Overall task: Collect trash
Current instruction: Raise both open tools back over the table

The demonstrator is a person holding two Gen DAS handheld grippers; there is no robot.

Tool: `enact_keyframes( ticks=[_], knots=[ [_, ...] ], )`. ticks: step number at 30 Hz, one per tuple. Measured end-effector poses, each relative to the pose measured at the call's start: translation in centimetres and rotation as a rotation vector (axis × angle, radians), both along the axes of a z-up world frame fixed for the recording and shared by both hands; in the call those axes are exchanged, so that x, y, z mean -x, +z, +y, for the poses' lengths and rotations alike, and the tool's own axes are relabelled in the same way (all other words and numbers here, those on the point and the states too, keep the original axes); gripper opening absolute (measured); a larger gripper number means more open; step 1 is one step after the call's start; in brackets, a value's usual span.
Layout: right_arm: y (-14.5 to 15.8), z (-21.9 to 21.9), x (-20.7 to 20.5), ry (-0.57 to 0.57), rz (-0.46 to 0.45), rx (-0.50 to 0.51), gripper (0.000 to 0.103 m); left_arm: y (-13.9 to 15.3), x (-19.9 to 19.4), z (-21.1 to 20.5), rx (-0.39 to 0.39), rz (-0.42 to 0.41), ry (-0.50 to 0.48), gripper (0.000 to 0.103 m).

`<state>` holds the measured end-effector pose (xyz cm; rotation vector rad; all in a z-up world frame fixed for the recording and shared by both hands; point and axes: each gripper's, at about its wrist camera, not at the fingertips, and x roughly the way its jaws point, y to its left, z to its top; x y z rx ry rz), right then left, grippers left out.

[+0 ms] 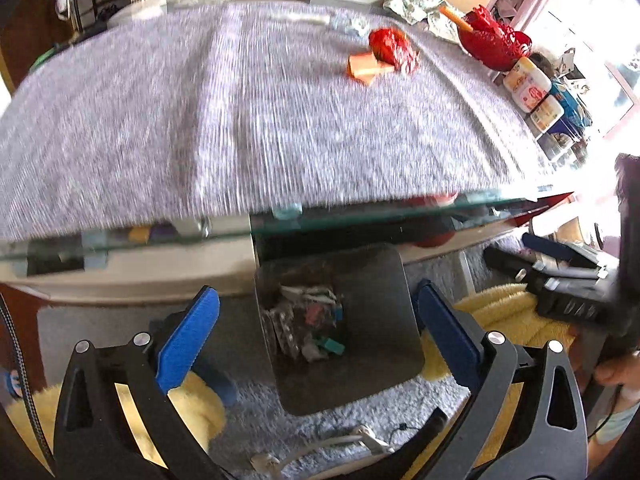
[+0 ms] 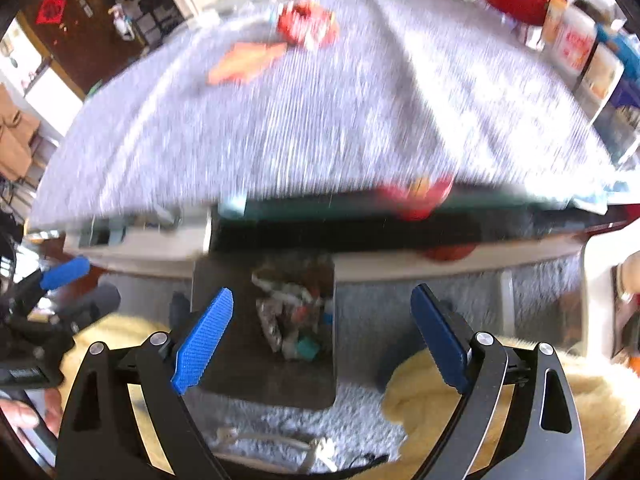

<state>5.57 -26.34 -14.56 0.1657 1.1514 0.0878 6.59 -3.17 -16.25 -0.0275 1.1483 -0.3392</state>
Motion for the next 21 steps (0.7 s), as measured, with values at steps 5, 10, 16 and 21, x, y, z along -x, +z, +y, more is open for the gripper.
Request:
enact_keyframes(
  ticks=[5, 10, 16, 21],
  knots=[
    [2.3, -1.3, -4.1, -0.032, -0.066, 0.016, 0.092, 1.6, -3.0, -0.3, -0.011, -0.046, 0.008, 0.095],
    [3.5, -1.9, -8.9, -0.037, -0.110, 0.030, 0.092, 2.5, -6.3, -1.6, -0.029, -0.082, -0.014, 0.095],
    [3.7, -1.9, -14.2, -0.038, -0.126, 0.012, 0.092, 2.1, -10.3, -3.5, -0.037, -0.069, -0.041, 0.095],
    [2.9, -1.0, -17.8, -0.007, -0.123, -0.009, 0.092, 1.2, -13.1, -4.9, -0.040, -0.041, -0.068, 0.095]
  ],
)
